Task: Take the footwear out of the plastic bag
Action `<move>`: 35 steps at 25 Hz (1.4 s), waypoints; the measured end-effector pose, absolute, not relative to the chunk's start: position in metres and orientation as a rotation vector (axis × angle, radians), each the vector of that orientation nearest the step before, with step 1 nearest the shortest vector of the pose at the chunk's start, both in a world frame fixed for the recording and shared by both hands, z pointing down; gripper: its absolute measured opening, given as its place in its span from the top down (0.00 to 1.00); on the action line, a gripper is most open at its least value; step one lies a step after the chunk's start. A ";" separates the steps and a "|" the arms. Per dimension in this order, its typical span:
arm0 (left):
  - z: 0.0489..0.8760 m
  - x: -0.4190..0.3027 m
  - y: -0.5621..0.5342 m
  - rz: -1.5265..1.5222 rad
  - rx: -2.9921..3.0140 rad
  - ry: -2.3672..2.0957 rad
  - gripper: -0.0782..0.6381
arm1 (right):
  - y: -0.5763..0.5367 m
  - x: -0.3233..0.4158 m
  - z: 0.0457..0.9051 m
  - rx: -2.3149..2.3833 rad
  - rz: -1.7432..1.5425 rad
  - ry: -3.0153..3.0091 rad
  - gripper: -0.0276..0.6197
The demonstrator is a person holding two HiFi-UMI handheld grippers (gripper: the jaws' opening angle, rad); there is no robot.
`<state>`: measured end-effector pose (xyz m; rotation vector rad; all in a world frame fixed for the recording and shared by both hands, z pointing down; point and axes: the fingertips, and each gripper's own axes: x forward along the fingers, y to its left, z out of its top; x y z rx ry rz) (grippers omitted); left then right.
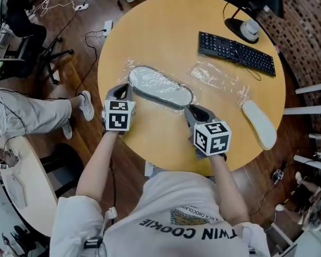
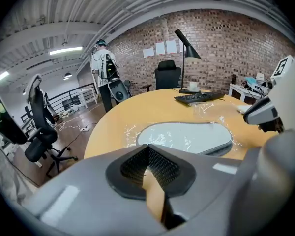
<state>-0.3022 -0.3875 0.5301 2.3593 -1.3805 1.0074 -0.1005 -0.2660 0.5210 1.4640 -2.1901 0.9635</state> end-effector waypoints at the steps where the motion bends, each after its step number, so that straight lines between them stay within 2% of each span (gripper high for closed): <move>1: 0.538 -0.305 -0.395 1.026 2.359 -1.366 0.88 | -0.268 -0.098 0.524 1.477 0.982 -2.180 0.88; 20: 0.602 -0.331 -0.452 1.288 2.338 -1.274 0.88 | -0.289 -0.083 0.572 1.508 1.288 -2.120 0.77; 26: 0.604 -0.325 -0.453 1.287 2.359 -1.300 0.88 | -0.288 -0.077 0.588 1.436 1.438 -2.118 0.67; 35: 0.605 -0.323 -0.453 1.333 2.387 -1.300 0.88 | -0.295 -0.084 0.596 1.348 1.582 -2.084 0.66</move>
